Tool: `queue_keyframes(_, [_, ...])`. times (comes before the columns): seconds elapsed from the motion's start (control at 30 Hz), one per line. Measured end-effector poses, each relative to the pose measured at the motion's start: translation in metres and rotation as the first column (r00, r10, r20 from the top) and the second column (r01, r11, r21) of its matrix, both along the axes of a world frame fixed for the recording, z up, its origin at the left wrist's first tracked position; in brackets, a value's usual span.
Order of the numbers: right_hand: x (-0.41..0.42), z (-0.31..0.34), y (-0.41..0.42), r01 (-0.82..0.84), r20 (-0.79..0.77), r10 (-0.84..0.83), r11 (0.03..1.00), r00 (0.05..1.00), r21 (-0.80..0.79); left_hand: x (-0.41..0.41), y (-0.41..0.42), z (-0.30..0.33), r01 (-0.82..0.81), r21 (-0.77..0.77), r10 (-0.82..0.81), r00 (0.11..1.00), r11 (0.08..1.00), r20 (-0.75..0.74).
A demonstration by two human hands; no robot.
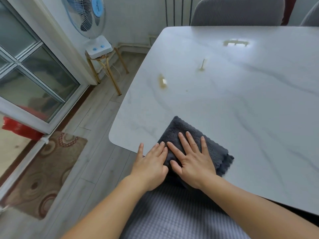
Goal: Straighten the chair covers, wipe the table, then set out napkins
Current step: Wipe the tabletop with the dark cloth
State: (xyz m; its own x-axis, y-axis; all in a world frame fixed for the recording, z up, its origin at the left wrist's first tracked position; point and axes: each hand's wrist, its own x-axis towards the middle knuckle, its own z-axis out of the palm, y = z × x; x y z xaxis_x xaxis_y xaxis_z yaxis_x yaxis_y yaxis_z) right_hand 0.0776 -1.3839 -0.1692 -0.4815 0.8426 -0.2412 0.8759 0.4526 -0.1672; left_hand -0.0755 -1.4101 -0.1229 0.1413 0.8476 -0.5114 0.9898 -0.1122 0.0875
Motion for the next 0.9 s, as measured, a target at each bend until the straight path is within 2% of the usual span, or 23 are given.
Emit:
queue_keyframes(0.2, [-0.037,0.003,0.009,-0.052,0.0,0.052,0.998,0.999,-0.032,-0.037,0.006,0.0,-0.022,0.022,0.022,1.0,1.0,-0.01])
queue_keyframes(0.4, [-0.109,0.003,0.032,-0.103,-0.011,0.102,0.995,0.995,-0.018,-0.112,0.023,-0.006,-0.015,0.062,0.019,0.998,0.998,-0.063])
queue_keyframes(0.53, [-0.158,-0.005,0.049,-0.017,-0.035,0.019,0.999,0.999,0.05,-0.166,0.048,-0.013,0.054,0.088,-0.052,0.998,0.995,-0.029])
queue_keyframes(0.63, [-0.186,-0.009,0.053,0.148,-0.012,-0.148,0.984,0.989,0.1,-0.195,0.073,-0.013,0.162,0.099,-0.163,0.987,0.982,-0.003])
queue_keyframes(0.9, [-0.212,-0.005,0.07,0.402,0.052,-0.408,0.91,0.912,0.1,-0.207,0.134,-0.018,0.393,0.141,-0.396,0.918,0.909,-0.004])
